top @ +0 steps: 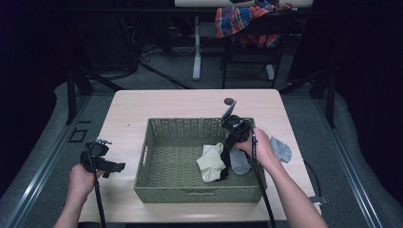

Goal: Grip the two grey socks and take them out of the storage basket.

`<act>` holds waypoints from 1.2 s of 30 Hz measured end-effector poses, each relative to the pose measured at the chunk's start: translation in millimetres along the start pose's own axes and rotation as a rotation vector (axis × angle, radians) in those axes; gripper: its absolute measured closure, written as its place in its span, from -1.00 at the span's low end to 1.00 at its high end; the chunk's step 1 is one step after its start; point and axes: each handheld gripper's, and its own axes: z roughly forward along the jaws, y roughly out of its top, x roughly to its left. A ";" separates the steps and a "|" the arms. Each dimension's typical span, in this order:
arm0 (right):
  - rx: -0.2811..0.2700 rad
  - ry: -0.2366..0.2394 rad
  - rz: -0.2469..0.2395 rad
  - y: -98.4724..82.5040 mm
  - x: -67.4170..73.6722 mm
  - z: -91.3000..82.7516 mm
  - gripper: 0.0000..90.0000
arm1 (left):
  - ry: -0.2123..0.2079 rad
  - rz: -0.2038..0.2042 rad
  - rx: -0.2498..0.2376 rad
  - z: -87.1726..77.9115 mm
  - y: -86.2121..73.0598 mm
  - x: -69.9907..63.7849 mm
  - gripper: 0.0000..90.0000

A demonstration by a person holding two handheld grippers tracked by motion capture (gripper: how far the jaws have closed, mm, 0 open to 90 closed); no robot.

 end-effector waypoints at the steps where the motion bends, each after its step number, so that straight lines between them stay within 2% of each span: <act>1: 0.012 -0.001 0.005 0.7 -0.2 1.3 0.22 | 0.000 0.000 0.002 0.1 0.0 -0.1 -0.99; 4: 0.025 -0.006 0.013 1.0 -2.9 5.4 0.32 | 0.000 0.001 0.003 0.2 -0.2 0.1 -0.99; 5: -0.006 0.011 0.045 -0.7 -2.9 8.9 0.40 | 0.000 0.000 0.003 0.3 -0.3 0.2 -0.99; 6: 0.012 0.016 0.034 -0.4 -4.7 8.8 0.44 | 0.000 0.000 0.003 0.4 -0.3 0.3 -0.99; 7: 0.043 0.020 0.021 0.2 -6.3 8.4 0.57 | 0.000 0.001 0.003 0.3 -0.3 0.3 -0.99; 10: 0.054 0.024 0.015 -0.6 -5.9 6.9 0.74 | 0.001 0.001 0.002 0.2 -0.2 0.0 -0.99; 11: 0.030 0.030 0.027 -1.6 -4.6 6.8 0.77 | 0.001 0.002 0.003 0.2 -0.2 0.1 -0.99; 12: 0.046 0.024 0.002 -1.2 -5.2 1.1 0.79 | 0.001 0.001 0.002 0.3 -0.2 0.2 -0.99; 13: 0.015 0.030 0.023 -2.8 -3.3 -1.7 0.79 | 0.000 0.000 0.002 0.4 -0.3 0.4 -0.99; 15: 0.031 0.034 -0.005 -2.5 -3.6 -14.5 0.80 | 0.000 -0.001 0.003 0.4 -0.3 0.5 -0.99; 17: -0.014 0.042 0.003 -5.1 -1.8 -22.4 0.80 | 0.000 0.000 0.002 0.4 -0.3 0.4 -0.99; 21: -0.049 0.049 -0.005 -8.8 1.6 -41.2 0.81 | 0.000 0.004 0.006 0.3 0.1 0.4 -0.99; 23: -0.086 0.059 0.005 -10.2 4.2 -46.2 0.82 | 0.001 0.003 0.003 0.4 0.0 0.3 -0.99; 27: -0.095 0.055 -0.016 -11.6 6.1 -57.8 0.86 | 0.000 -0.001 0.003 0.6 -0.3 0.4 -0.99; 29: -0.118 0.055 -0.008 -13.2 6.8 -61.0 0.87 | -0.001 -0.001 0.003 0.6 -0.3 0.4 -0.99; 36: -0.148 0.070 -0.014 -18.0 4.8 -76.1 0.89 | -0.003 0.002 0.007 1.3 0.0 1.3 -0.99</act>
